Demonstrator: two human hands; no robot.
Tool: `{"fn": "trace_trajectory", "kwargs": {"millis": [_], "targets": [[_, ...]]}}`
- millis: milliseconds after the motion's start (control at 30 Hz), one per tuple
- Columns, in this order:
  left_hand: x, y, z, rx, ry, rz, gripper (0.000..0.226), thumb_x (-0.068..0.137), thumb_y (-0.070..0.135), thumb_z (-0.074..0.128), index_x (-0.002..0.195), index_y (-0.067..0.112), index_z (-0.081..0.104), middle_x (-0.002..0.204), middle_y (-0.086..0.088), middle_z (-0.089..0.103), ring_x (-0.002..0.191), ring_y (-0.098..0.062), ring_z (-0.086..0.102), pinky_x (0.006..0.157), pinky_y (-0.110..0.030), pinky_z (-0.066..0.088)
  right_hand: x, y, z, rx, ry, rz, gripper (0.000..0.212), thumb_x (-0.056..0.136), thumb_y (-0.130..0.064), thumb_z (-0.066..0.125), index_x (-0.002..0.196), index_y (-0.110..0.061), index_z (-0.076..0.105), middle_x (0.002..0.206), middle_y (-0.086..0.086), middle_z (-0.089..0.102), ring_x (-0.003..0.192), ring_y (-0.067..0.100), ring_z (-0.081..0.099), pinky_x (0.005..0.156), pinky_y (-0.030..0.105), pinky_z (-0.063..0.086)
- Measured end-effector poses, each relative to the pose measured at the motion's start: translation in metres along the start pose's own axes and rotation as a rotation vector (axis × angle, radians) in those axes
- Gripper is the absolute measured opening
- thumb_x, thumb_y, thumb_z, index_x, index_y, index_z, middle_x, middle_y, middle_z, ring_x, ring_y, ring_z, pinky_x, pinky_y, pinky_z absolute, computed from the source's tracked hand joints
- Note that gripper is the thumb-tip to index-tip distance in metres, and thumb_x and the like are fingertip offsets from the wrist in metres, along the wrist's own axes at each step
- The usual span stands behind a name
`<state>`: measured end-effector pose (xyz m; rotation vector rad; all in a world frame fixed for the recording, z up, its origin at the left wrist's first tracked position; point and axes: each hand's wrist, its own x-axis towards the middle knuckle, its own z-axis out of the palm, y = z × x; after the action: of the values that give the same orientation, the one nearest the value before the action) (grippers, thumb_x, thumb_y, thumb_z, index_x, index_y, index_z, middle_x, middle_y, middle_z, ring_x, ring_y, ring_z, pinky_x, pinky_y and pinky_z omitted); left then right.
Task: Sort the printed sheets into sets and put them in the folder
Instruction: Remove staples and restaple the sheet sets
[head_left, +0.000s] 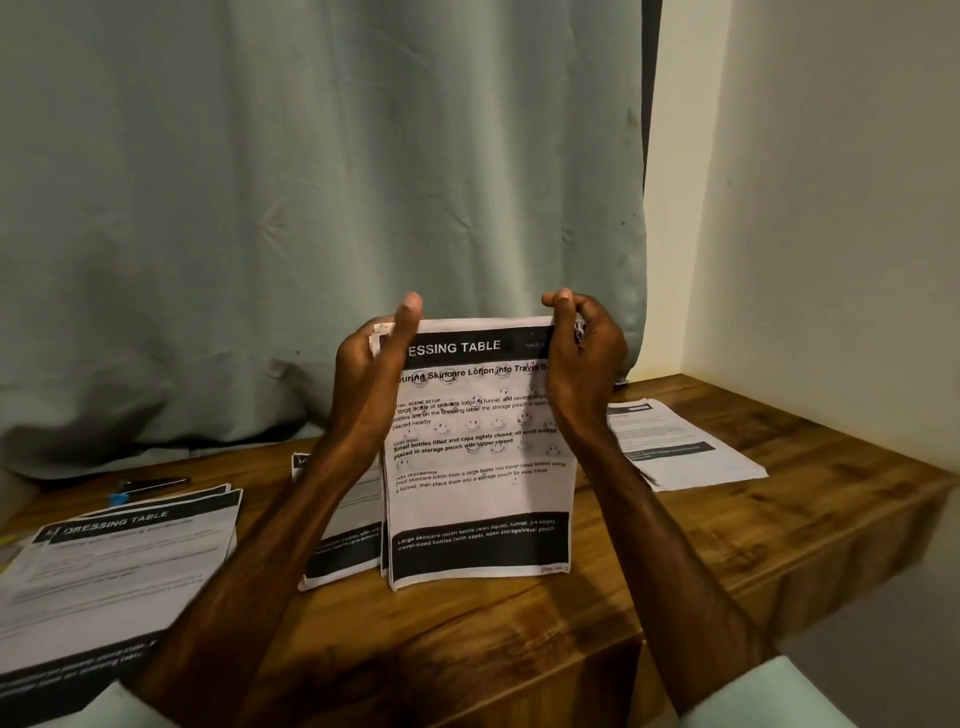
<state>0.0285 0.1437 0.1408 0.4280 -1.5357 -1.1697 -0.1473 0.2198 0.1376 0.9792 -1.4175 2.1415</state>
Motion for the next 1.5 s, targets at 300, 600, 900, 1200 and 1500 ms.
{"fn": "trace_trajectory", "kwargs": {"millis": [300, 600, 900, 1200, 1500], "targets": [[-0.03, -0.066, -0.022, 0.182, -0.24, -0.156, 0.015, 0.093, 0.021, 0.07, 0.109, 0.02, 0.069, 0.096, 0.007, 0.079, 0.091, -0.016, 0.077, 0.075, -0.034, 0.064, 0.011, 0.018, 0.001, -0.016, -0.12, 0.129, 0.034, 0.101, -0.043, 0.058, 0.116, -0.014, 0.066, 0.104, -0.001, 0.072, 0.086, 0.007, 0.068, 0.071, 0.011, 0.053], [0.035, -0.093, 0.019, 0.175, -0.008, -0.328, 0.002, 0.095, 0.015, 0.07, 0.095, 0.018, 0.069, 0.109, -0.004, 0.076, 0.085, -0.022, 0.075, 0.08, -0.04, 0.062, -0.032, 0.075, -0.085, -0.06, -0.758, 0.586, 0.009, 0.095, -0.03, 0.07, 0.103, -0.031, 0.068, 0.098, -0.016, 0.077, 0.087, 0.002, 0.074, 0.075, 0.019, 0.057], [0.035, -0.129, 0.078, 0.211, -0.223, -0.598, 0.032, 0.095, 0.004, 0.067, 0.126, 0.001, 0.064, 0.127, -0.014, 0.069, 0.11, -0.032, 0.069, 0.099, -0.049, 0.055, -0.019, 0.133, -0.113, -0.244, -0.565, 0.776, 0.032, 0.098, -0.015, 0.066, 0.128, -0.007, 0.058, 0.116, 0.007, 0.067, 0.091, 0.017, 0.066, 0.055, 0.02, 0.055], [0.011, -0.137, 0.081, 0.288, -0.426, -0.804, 0.029, 0.088, -0.013, 0.067, 0.112, 0.005, 0.064, 0.12, -0.015, 0.071, 0.091, -0.033, 0.075, 0.056, -0.029, 0.062, -0.008, 0.177, -0.087, -0.748, -0.69, 0.573, 0.05, 0.091, -0.016, 0.073, 0.135, -0.001, 0.055, 0.137, 0.021, 0.06, 0.124, 0.039, 0.058, 0.103, 0.049, 0.051], [0.003, -0.149, 0.074, 0.44, -0.405, -0.758, 0.035, 0.082, -0.012, 0.074, 0.091, 0.014, 0.053, 0.118, -0.017, 0.068, 0.073, -0.025, 0.076, 0.059, -0.027, 0.062, -0.014, 0.182, -0.072, -0.975, -0.666, 0.455, 0.046, 0.093, -0.025, 0.073, 0.131, -0.005, 0.056, 0.135, 0.017, 0.061, 0.123, 0.035, 0.06, 0.101, 0.042, 0.05]]}}
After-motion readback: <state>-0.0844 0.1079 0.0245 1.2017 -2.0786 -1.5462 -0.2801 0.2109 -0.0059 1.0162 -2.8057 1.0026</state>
